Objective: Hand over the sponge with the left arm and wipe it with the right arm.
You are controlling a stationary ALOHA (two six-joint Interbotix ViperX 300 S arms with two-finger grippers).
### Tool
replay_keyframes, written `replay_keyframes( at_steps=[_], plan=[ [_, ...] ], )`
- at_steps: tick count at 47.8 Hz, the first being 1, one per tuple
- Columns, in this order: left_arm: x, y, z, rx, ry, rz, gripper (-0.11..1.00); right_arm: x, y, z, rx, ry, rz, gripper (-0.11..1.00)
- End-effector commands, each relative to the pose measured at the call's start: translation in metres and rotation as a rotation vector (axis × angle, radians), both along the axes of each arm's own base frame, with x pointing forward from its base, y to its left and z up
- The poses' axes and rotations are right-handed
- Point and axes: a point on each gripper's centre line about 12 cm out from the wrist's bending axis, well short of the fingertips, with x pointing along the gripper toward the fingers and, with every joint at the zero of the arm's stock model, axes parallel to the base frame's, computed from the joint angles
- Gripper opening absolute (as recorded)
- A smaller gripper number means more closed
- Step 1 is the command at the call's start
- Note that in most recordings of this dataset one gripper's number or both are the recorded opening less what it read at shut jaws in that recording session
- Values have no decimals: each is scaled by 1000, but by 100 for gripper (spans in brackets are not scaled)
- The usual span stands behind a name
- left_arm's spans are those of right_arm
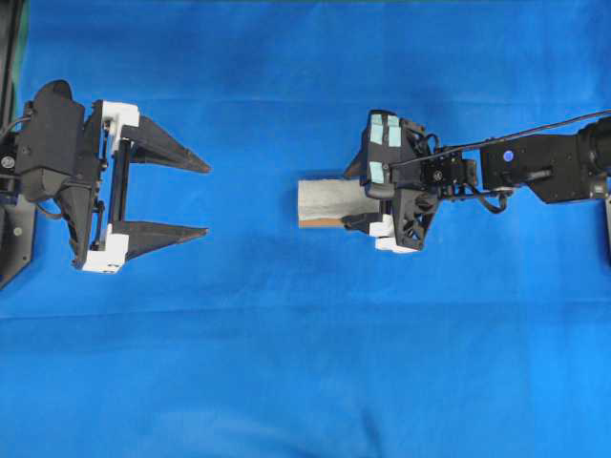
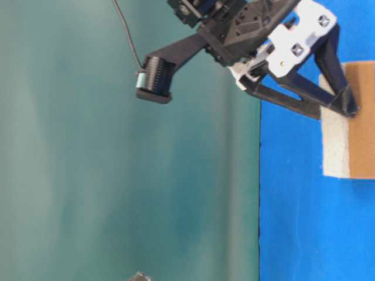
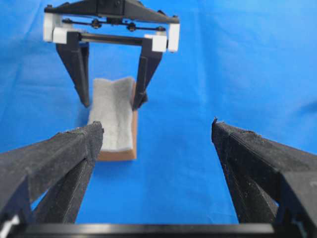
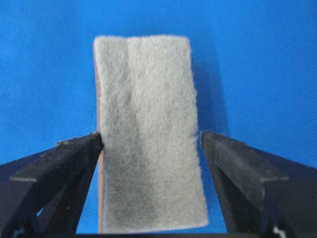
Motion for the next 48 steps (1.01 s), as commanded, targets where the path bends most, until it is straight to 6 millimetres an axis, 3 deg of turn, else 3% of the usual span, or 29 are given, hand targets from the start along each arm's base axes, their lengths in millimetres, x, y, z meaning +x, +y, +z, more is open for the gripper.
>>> replay_keyframes(
  at_steps=[1, 7, 29, 37, 48],
  plan=[
    [1, -1, 6, 1, -25, -3, 90, 5, 0, 21, -5, -49, -2, 74],
    [1, -1, 6, 2, -25, -4, 90, 1, -1, 37, -16, -51, -8, 74],
    [1, -1, 6, 1, -25, -3, 90, -42, 8, 144, -62, -243, -8, 74],
    [1, -1, 7, 2, -26, -4, 90, -60, 10, 155, -59, -285, -12, 74],
    [1, -1, 9, 2, -46, -3, 90, -63, 10, 155, -55, -289, -14, 74]
  ],
)
